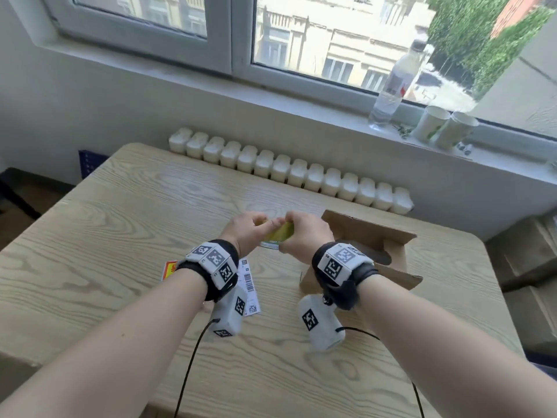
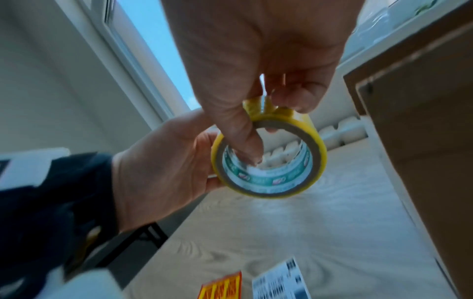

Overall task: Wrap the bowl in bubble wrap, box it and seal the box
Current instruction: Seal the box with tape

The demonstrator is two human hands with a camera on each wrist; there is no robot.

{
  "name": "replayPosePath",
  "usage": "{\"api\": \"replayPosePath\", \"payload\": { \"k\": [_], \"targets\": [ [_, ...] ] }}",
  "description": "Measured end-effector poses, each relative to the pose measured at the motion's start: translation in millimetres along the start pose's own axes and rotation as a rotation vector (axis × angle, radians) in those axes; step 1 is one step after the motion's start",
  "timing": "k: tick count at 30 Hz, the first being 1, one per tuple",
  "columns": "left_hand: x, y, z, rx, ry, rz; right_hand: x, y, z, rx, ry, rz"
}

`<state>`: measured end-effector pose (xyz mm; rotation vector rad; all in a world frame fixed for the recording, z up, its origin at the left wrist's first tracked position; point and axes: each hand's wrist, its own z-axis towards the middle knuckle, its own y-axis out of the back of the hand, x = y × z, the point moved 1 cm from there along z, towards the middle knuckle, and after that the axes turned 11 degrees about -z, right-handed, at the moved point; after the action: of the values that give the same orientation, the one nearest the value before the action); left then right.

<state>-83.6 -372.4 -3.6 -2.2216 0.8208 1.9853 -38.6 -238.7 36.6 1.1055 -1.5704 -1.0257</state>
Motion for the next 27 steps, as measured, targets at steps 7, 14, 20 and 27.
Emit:
{"api": "replayPosePath", "payload": {
  "k": [7, 14, 20, 27],
  "targets": [
    [-63, -5, 5, -0.012, -0.111, -0.202, -38, 51, -3, -0.139, -0.078, 0.294],
    [-109, -37, 7, 0.076, -0.172, -0.17, -65, 71, -16, -0.23, -0.04, 0.099],
    [-125, -57, 7, 0.13, -0.194, -0.151, -90, 84, -29, -0.26, -0.153, 0.047],
    [-137, -71, 8, 0.142, -0.182, -0.173, -120, 86, -30, -0.145, -0.202, 0.43]
  ]
}}
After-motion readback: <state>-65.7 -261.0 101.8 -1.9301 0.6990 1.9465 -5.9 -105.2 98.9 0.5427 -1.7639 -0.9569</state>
